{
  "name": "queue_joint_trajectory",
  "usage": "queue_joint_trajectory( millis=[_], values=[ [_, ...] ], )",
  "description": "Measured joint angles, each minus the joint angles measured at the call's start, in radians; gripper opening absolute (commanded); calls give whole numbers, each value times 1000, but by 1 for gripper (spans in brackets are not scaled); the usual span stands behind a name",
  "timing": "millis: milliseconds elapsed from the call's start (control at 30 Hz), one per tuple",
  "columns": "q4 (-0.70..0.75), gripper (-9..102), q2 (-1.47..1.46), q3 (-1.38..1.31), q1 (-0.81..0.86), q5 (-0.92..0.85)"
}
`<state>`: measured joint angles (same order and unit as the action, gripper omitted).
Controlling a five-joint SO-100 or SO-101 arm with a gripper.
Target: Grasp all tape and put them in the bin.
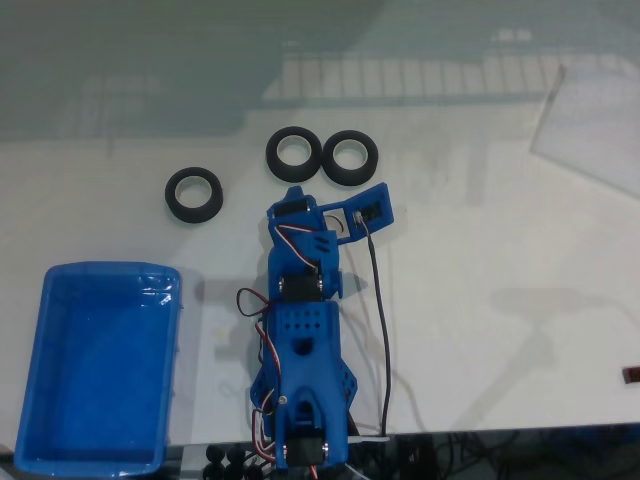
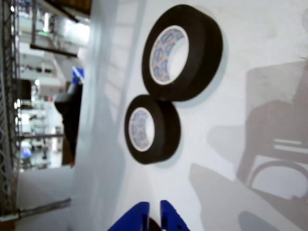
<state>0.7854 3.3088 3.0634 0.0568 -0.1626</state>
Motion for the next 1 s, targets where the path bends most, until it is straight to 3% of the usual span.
queue_joint_trajectory(
  millis=[667, 800, 1000],
  values=[
    [0, 0, 0, 0, 0, -12],
    [0, 18, 0, 0, 0, -12],
    [0, 25, 0, 0, 0, 8]
  ],
)
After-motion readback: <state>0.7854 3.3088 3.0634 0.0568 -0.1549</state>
